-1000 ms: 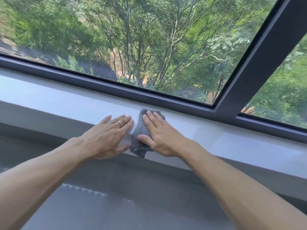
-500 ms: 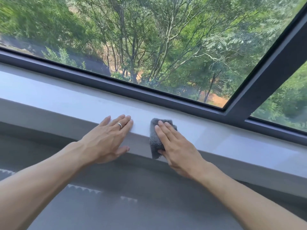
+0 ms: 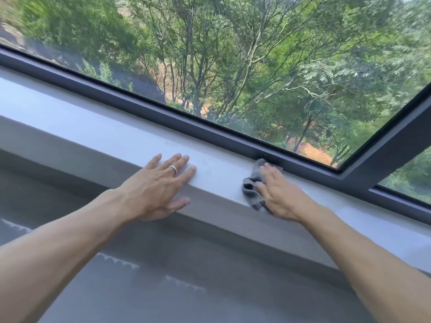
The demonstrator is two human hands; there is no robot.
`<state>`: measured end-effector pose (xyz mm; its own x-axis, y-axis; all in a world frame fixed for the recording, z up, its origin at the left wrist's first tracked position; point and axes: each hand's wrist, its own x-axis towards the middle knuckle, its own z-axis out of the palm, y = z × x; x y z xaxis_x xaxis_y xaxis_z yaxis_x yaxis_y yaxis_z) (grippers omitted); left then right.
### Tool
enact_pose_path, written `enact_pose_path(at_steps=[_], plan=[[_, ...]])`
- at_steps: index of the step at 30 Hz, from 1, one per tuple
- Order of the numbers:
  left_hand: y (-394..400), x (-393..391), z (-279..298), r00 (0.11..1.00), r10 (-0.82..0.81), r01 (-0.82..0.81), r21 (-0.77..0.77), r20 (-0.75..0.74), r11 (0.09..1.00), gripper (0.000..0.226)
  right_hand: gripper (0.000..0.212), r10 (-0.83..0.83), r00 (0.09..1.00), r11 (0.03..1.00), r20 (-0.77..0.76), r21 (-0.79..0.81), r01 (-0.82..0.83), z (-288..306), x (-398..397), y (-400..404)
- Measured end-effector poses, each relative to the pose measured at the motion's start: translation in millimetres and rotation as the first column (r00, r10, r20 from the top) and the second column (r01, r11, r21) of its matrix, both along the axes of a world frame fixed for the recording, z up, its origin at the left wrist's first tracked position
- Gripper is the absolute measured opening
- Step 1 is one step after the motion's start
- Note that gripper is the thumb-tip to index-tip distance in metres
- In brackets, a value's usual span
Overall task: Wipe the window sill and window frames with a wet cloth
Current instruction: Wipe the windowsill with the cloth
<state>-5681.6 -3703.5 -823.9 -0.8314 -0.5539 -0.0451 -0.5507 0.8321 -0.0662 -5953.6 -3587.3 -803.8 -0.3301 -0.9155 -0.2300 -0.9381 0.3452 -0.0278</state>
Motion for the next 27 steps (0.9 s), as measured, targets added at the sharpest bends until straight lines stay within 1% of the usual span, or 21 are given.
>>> enact_pose_path(at_steps=[2,3,4,6,7,8,9,11,13,14,15,17,19,21,23,25,27], plan=[[-6,4,1,1.0,0.025,-0.025,-0.017,0.018,1.0,0.072,0.06,-0.103,0.989,0.994,-0.103,-0.032,0.101,-5,22,-39],[-8,6,1,0.999,0.036,-0.035,-0.026,0.026,0.999,0.072,0.061,-0.129,0.982,0.991,-0.135,-0.055,0.122,-8,39,-54],[-10,9,2,0.998,0.051,-0.05,-0.028,0.032,0.998,0.072,0.063,-0.105,0.986,0.993,-0.128,-0.072,0.096,-10,54,-65],[-14,13,3,0.995,0.091,-0.09,-0.02,0.028,0.996,0.074,0.065,0.097,0.994,0.994,-0.054,-0.046,-0.099,-12,72,-60],[-15,14,2,0.994,0.108,-0.108,-0.011,0.021,0.994,0.075,0.064,0.192,0.981,0.981,-0.012,-0.037,-0.192,-12,73,-49],[-17,15,2,0.993,0.117,-0.117,-0.004,0.014,0.993,0.076,0.063,0.252,0.967,0.967,0.022,-0.049,-0.251,-10,68,-38],[-17,17,2,0.993,0.12,-0.121,0.003,0.014,0.993,0.076,0.063,0.272,0.962,0.961,0.039,-0.06,-0.269,-7,62,-26],[-16,20,3,0.993,0.116,-0.117,0.013,0.025,0.993,0.076,0.064,0.226,0.974,0.974,-0.02,-0.025,-0.227,-10,45,-23],[-14,24,3,0.992,0.123,-0.123,0.007,0.037,0.992,0.077,0.076,0.162,0.983,0.987,-0.091,-0.002,-0.163,-13,47,-46],[-15,26,4,0.991,0.127,-0.127,-0.001,0.038,0.992,0.077,0.082,0.142,0.985,0.989,-0.094,-0.027,-0.145,-17,57,-64],[-15,28,6,0.991,0.133,-0.132,-0.007,0.033,0.991,0.077,0.079,0.133,0.989,0.989,-0.069,-0.056,-0.137,-20,71,-80],[-15,34,10,0.989,0.144,-0.144,-0.004,0.034,0.99,0.077,0.068,0.189,0.982,0.977,0.01,-0.103,-0.187,-24,102,-98],[-16,36,9,0.989,0.148,-0.148,0.006,0.025,0.989,0.078,0.067,0.303,0.953,0.947,0.024,-0.124,-0.298,-23,111,-86],[-16,38,6,0.989,0.143,-0.144,0.026,0.04,0.989,0.078,0.075,0.403,0.915,0.906,-0.011,-0.138,-0.4,-23,95,-52],[-16,40,4,0.99,0.136,-0.137,0.038,0.044,0.99,0.078,0.084,0.436,0.887,0.871,-0.155,-0.178,-0.459,-27,74,-19],[-16,43,4,0.991,0.13,-0.131,0.032,0.026,0.991,0.077,0.081,0.373,0.894,0.883,-0.248,-0.203,-0.424,-30,70,-9],[-17,46,5,0.99,0.137,-0.138,0.031,0.012,0.99,0.077,0.079,0.347,0.913,0.903,-0.216,-0.185,-0.387,-36,86,-30]])
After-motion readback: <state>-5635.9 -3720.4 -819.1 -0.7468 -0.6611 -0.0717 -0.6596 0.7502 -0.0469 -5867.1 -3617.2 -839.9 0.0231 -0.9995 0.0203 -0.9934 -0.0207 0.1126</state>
